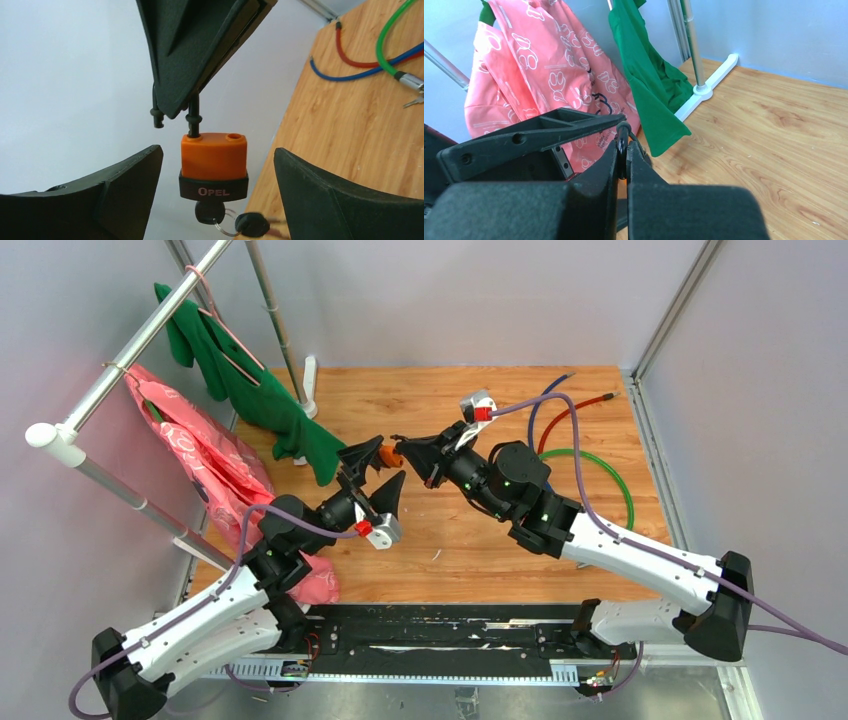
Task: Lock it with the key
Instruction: Lock the lock.
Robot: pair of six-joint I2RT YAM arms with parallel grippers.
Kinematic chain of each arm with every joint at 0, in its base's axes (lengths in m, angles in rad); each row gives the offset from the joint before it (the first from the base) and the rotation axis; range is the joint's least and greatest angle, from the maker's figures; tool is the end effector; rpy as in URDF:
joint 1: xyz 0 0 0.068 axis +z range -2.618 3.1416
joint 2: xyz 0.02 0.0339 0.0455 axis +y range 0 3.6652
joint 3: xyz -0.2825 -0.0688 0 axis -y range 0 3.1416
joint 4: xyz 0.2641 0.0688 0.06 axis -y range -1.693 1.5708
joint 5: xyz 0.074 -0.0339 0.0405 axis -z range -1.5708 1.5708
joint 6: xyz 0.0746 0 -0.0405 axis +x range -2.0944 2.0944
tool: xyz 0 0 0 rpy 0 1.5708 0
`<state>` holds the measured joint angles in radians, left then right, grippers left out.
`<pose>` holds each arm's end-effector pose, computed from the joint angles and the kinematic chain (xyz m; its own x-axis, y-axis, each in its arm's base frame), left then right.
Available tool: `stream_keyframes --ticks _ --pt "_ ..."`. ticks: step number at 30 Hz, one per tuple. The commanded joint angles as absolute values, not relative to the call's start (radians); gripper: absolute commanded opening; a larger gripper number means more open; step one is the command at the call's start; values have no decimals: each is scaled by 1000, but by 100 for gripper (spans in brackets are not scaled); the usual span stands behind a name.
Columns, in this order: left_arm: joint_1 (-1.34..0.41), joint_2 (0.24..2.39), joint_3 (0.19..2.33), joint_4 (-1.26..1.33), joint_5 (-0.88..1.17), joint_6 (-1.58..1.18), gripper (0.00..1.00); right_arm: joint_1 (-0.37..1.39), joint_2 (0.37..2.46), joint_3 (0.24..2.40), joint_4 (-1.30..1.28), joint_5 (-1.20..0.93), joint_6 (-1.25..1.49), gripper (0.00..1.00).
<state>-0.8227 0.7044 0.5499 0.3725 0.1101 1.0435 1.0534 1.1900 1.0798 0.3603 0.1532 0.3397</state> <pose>0.1433 -0.1665 0.3471 0.7667 0.4366 -0.4708 0.2762 0.4377 0.8557 0.1717 0.2788 0.4429 -0.1464 0.4085 -0.9009 -0.7817 0.5104 0.3584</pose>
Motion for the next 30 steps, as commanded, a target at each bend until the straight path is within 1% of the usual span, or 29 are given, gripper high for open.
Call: stream_keyframes --ticks 1,5,10,15,16,17,18,19,20,21,27,29,30 --pt "-778 722 584 445 88 1051 87 1064 1150 1100 463 128 377 0" --pt "-759 737 603 461 105 1025 73 1065 1141 1091 466 112 379 0" --pt "-759 742 612 460 132 1021 59 1065 1128 1073 469 117 380 0" --pt "-759 745 621 456 147 1014 40 1064 1126 1066 468 116 381 0" --pt "-759 744 622 450 154 1011 39 1064 1126 1065 469 114 382 0" --pt "-759 742 623 443 163 1012 41 1065 1127 1065 468 114 383 0" --pt "-759 740 624 433 174 1014 48 1064 1126 1064 469 112 383 0" --pt "-759 737 623 424 185 1019 59 1064 1127 1063 469 111 382 0" --pt "-759 736 623 416 189 1025 64 1065 1126 1062 467 112 381 0" --pt "-759 734 622 410 186 1027 65 1065 1125 1062 465 111 380 0" --pt "-758 716 647 305 189 1002 65 1065 1120 1060 465 106 369 0" --pt "-758 715 658 272 199 996 58 1064 1120 1058 467 101 369 0" --pt "-758 715 660 266 202 998 51 1065 1120 1058 468 98 369 0"
